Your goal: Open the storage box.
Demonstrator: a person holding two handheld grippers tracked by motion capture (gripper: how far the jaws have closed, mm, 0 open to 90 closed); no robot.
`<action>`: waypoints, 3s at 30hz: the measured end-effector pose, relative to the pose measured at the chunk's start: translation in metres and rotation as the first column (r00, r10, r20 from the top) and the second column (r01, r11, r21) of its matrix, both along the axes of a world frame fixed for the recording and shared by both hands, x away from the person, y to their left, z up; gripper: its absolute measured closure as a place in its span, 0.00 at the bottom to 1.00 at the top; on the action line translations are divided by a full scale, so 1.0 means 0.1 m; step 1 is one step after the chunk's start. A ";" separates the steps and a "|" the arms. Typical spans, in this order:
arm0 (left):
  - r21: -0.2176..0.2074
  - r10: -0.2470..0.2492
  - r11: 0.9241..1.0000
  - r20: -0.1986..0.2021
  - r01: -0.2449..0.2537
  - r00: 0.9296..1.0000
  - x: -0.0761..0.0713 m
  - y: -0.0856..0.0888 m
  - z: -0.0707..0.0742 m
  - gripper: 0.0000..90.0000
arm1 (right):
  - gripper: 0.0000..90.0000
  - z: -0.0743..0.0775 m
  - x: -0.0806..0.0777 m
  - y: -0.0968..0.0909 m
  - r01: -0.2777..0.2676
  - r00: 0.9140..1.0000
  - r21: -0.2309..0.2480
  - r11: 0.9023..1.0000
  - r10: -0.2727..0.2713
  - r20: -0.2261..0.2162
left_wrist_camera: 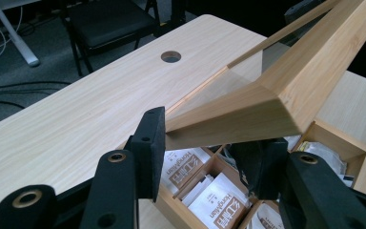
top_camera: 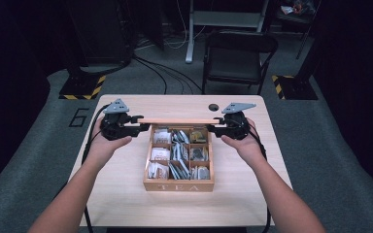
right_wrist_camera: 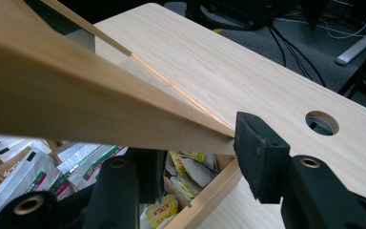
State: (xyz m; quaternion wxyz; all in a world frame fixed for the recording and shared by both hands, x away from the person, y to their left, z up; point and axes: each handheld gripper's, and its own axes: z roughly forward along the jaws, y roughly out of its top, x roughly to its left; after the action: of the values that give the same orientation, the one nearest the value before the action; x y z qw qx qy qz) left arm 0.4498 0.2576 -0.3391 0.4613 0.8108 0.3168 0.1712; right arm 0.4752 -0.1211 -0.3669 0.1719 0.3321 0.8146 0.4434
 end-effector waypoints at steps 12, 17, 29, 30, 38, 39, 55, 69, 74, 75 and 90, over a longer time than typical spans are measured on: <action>-0.001 0.010 1.000 -0.014 -0.010 1.000 0.08 0.01 -0.12 0.62 | 0.61 0.01 0.03 -0.01 0.001 1.000 0.012 1.000 -0.001 -0.009; -0.003 0.029 1.000 -0.018 -0.029 0.999 0.15 0.00 -0.24 0.58 | 0.61 0.03 0.05 -0.01 0.003 1.000 0.017 1.000 -0.003 -0.018; -0.026 0.070 0.997 0.013 -0.070 0.997 0.26 -0.03 -0.34 0.62 | 0.62 0.05 0.12 -0.01 0.023 1.000 0.040 0.999 -0.022 -0.016; -0.026 0.072 0.997 0.013 -0.072 0.997 0.28 -0.03 -0.34 0.63 | 0.62 0.05 0.12 -0.01 0.022 1.000 0.039 0.999 -0.021 -0.017; -0.035 0.091 0.995 0.033 -0.090 0.995 0.32 -0.04 -0.34 0.66 | 0.63 0.06 0.15 -0.01 0.029 1.000 0.054 0.998 -0.029 -0.009; -0.035 0.091 0.995 0.033 -0.090 0.995 0.32 -0.04 -0.34 0.66 | 0.63 0.06 0.15 -0.01 0.029 1.000 0.054 0.998 -0.029 -0.009; -0.049 0.103 0.994 0.006 -0.103 0.995 0.37 -0.05 -0.32 0.67 | 0.60 -0.03 0.21 0.02 0.061 0.998 0.033 0.998 -0.062 0.017; -0.050 0.112 0.992 -0.012 -0.112 0.994 0.44 -0.05 -0.28 0.67 | 0.64 -0.13 0.30 0.05 0.088 0.996 0.026 0.996 -0.088 -0.001; -0.054 0.114 0.992 -0.016 -0.115 0.993 0.47 -0.05 -0.27 0.68 | 0.65 -0.14 0.33 0.05 0.090 0.996 0.035 0.995 -0.091 0.009; -0.054 0.114 0.992 -0.016 -0.115 0.993 0.47 -0.05 -0.27 0.68 | 0.65 -0.14 0.33 0.05 0.090 0.996 0.035 0.995 -0.091 0.009; -0.087 0.129 0.988 -0.027 -0.131 0.991 0.54 -0.04 -0.27 0.68 | 0.69 -0.13 0.40 0.07 0.085 0.996 0.005 0.996 -0.086 0.031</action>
State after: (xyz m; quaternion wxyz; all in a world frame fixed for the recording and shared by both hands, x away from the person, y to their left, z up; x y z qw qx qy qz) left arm 0.5042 0.2538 -0.3662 0.4813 0.7690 0.3811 0.1780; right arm 0.5155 -0.1143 -0.3794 0.2030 0.3599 0.7961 0.4421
